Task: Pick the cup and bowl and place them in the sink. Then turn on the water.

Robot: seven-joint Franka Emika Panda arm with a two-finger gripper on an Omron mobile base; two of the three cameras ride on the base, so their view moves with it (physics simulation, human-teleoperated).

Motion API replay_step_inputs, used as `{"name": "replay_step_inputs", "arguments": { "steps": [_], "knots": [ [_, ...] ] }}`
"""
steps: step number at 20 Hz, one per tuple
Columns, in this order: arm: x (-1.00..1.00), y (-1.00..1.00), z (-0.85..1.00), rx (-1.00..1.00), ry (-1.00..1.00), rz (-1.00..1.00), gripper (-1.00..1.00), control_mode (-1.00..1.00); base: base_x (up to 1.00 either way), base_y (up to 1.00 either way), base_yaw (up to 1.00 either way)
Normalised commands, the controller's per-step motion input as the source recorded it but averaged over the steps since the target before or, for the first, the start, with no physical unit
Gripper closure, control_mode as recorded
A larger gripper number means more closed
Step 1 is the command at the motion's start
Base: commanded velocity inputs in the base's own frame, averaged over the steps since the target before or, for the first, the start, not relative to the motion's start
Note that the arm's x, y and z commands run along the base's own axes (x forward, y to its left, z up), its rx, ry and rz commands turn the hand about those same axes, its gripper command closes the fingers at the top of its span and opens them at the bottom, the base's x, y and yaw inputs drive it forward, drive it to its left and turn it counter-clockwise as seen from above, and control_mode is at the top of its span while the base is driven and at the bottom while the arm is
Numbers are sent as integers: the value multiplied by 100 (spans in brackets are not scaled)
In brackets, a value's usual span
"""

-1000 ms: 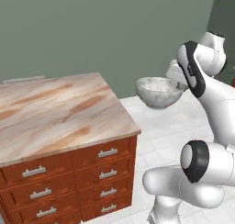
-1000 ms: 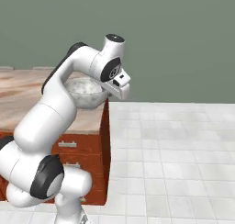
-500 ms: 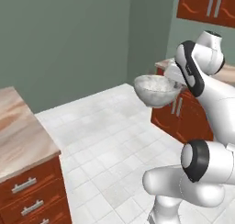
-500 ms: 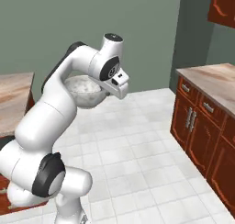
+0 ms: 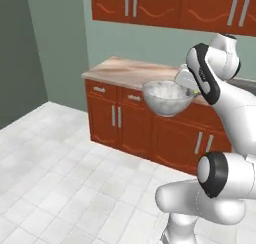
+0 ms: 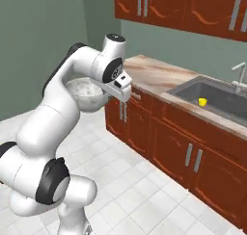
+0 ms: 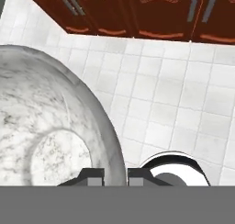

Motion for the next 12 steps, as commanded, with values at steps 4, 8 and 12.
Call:
{"name": "replay_step_inputs", "arguments": {
  "steps": [4, 8, 12],
  "knots": [
    [0, 0, 0, 0, 0, 0, 100, 100, 0, -34, -78],
    [0, 0, 0, 0, 0, 0, 100, 100, 0, -50, -69],
    [0, 0, 0, 0, 0, 0, 100, 100, 2, -33, -63]
  ]
}}
